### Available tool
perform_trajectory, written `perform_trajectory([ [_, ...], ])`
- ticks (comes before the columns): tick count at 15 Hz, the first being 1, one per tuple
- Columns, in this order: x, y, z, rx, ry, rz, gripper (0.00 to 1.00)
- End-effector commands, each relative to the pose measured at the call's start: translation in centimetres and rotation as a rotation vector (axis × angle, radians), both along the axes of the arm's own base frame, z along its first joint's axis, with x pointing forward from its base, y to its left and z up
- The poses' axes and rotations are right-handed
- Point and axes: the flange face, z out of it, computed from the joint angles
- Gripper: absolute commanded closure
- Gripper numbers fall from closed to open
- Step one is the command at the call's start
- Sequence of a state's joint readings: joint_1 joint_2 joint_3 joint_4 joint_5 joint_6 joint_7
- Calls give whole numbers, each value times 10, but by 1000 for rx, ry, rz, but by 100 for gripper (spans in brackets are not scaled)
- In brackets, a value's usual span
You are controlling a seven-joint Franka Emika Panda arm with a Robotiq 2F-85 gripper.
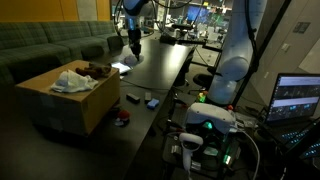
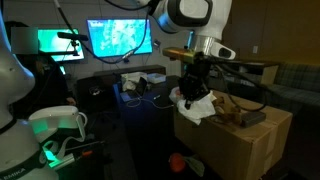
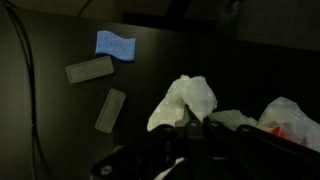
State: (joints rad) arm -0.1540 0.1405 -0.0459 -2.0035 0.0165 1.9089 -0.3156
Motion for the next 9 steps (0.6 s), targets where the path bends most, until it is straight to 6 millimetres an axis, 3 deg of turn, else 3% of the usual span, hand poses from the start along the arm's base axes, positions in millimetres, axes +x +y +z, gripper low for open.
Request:
perform_trajectory([
  [1,-56,11,-42,64,-12,-43,99],
  [3,-85,24,-79,88,10,-72,99],
  [6,-112,45,-130,122,29,-137,99],
  [9,-121,62,-167,128,21,-180,99],
])
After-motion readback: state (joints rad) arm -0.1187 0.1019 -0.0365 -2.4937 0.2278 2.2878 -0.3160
